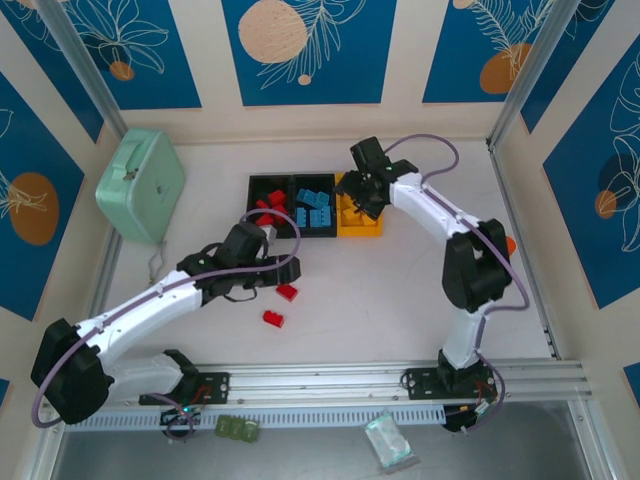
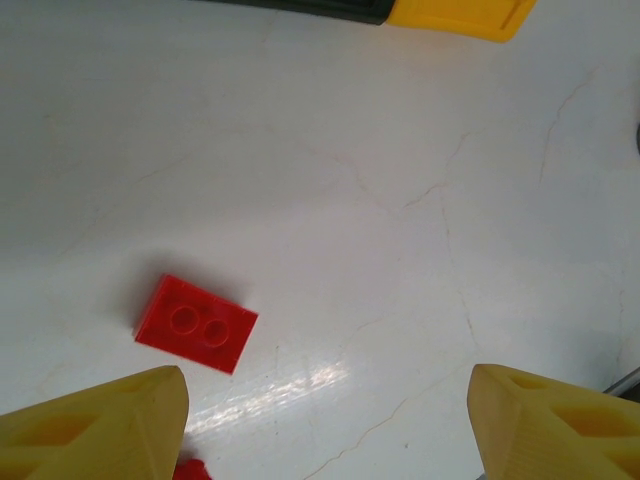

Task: Sort the legos into containers by color
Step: Pick up the lego from the center of the table.

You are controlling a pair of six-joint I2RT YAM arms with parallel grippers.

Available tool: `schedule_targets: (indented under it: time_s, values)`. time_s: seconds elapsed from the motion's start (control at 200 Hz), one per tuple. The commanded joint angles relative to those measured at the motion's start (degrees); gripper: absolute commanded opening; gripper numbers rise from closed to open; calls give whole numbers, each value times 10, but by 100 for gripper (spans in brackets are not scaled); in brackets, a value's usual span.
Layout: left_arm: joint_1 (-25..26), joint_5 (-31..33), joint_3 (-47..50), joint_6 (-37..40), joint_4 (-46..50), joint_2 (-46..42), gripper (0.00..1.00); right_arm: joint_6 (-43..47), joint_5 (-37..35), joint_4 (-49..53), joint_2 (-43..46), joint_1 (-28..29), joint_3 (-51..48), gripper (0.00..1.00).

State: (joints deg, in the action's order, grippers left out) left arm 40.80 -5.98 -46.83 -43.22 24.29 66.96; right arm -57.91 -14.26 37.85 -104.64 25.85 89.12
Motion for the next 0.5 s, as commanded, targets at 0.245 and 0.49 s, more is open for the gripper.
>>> schedule_targets:
  time_s: [0.245, 0.49]
  values:
    - [4, 21, -35, 104, 109, 16, 74, 107, 138, -93, 193, 25, -207, 78]
    - [4, 26, -103, 221, 184, 98, 71, 179, 276, -99, 310, 34, -366, 78]
